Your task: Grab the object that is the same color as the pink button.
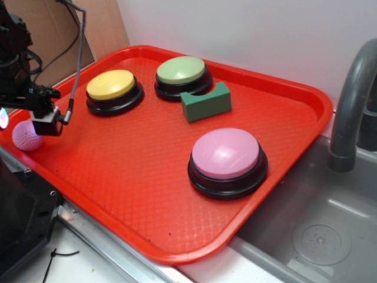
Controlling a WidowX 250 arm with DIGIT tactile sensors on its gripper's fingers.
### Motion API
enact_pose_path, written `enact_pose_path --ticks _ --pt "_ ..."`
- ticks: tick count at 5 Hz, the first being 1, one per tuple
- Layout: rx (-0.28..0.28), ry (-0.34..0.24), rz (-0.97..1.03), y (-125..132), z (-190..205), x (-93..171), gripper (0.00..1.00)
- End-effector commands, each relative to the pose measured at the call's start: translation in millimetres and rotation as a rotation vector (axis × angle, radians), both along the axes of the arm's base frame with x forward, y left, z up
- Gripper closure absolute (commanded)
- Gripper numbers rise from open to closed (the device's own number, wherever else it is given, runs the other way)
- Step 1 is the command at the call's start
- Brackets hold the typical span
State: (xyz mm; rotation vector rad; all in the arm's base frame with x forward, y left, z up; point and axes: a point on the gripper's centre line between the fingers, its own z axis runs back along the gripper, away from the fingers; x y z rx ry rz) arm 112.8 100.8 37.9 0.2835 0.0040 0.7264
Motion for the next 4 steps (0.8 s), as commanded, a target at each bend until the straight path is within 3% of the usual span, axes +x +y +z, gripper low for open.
enact_pose_path --ticks 1,2,4 --pt "-0.033 -0.018 0.011 13 -13 1 0.01" --pt "-0.037 -0.035 0.022 10 -8 -1 1.0" --pt "-0.057 -0.041 0.013 5 7 0 1.0"
